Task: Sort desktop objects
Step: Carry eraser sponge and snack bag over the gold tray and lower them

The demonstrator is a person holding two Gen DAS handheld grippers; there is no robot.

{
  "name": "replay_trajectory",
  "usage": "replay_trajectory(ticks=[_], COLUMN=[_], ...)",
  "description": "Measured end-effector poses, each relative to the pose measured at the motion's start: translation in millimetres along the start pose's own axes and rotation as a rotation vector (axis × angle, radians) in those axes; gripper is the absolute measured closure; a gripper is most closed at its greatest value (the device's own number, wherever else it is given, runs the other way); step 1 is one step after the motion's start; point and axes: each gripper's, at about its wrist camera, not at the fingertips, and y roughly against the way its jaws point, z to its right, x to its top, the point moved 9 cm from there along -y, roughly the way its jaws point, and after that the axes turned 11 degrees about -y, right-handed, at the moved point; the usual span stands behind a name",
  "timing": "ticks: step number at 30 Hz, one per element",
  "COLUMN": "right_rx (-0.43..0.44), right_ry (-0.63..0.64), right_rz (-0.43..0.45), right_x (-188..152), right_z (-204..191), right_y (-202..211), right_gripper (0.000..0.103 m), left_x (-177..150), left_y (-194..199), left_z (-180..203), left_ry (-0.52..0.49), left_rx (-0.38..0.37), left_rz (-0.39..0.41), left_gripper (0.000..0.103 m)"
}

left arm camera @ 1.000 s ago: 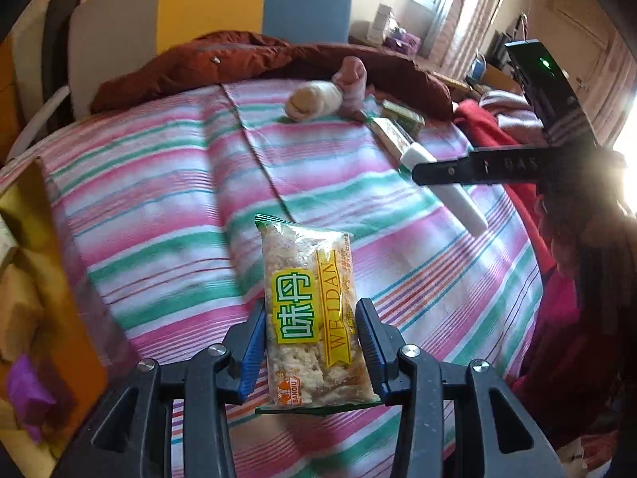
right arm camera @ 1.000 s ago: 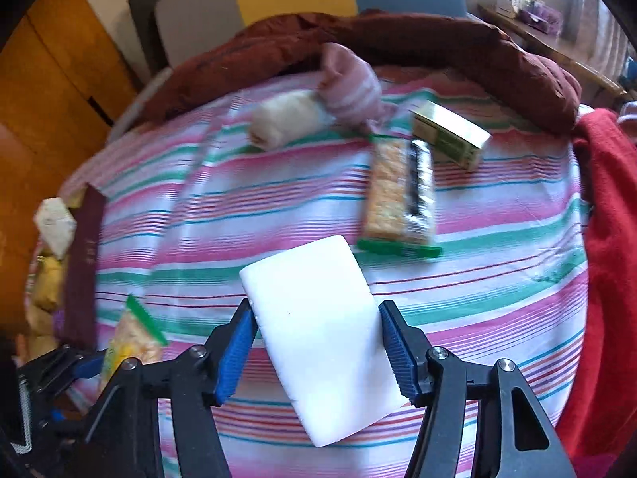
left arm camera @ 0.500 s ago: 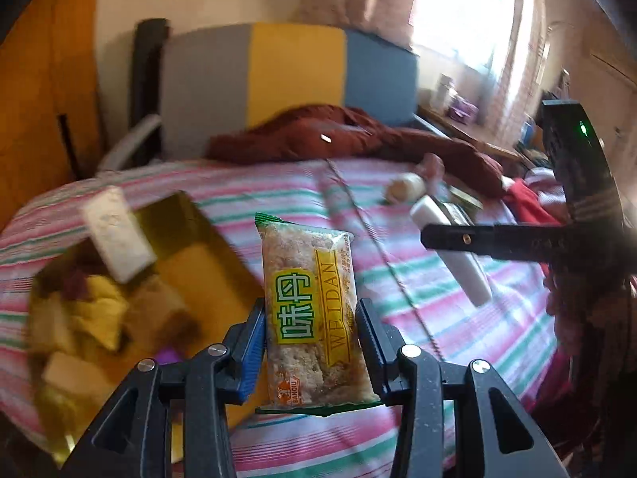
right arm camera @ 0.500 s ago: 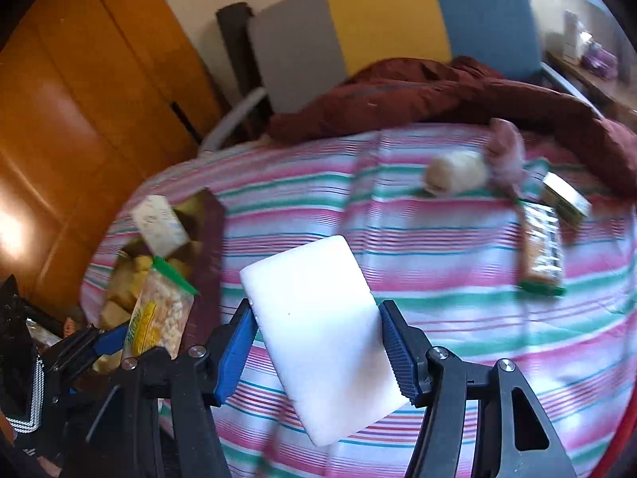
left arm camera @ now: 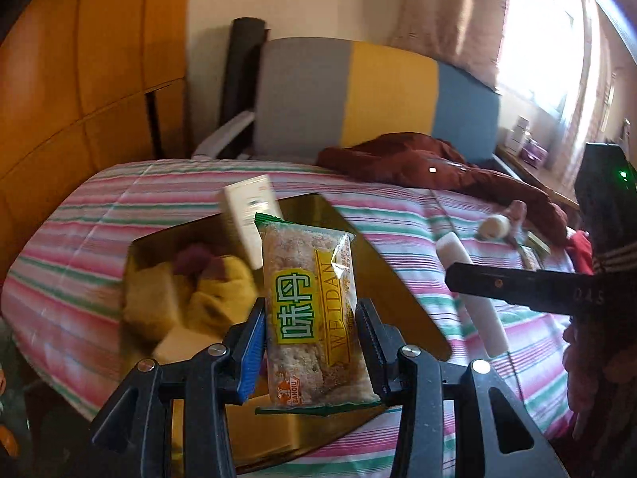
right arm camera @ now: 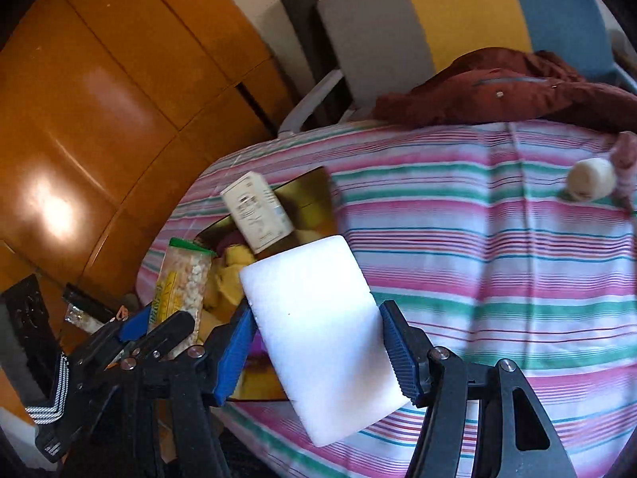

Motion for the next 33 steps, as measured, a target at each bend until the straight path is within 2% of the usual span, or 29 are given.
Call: replay_trajectory(ticks=[11,18,20,26,28,33], right_rx=[0.045,0.046,0.045,0.041,0.038,0.02], right_ry=[0.07,0.073,0.073,0.087,0.086,0.09], right_rz=[-0.064,-0.085,-0.09,-0.127,-0.135,-0.135], right_x=[-16,-22,-23,-33,-37,-40], right_z=[-54,-65,-67,-71,-70,-64], right_y=[-37,-51,-55,-73,-77,-79], right_gripper=[0.038,0.037,0.036,0.031,0.03,0.018], left_x=[-16,-17,-16,-14,-15,-22], left_y=[-7,-15,-16,-29,-33,-37], left_z=[-50,-83,-91,-95,-94,-86], left_ry=[0.091,0.201,0.206,0.195,0.194,0.204], left_rx=[0.069,0.019,0.041,0.052,0.038,0.015], left_rz=[-0.025,-0.027,-0.026,-0.042,-0.052,-0.067], left_gripper=[0.059,0.059,0.059,0.058,0.055,0.052])
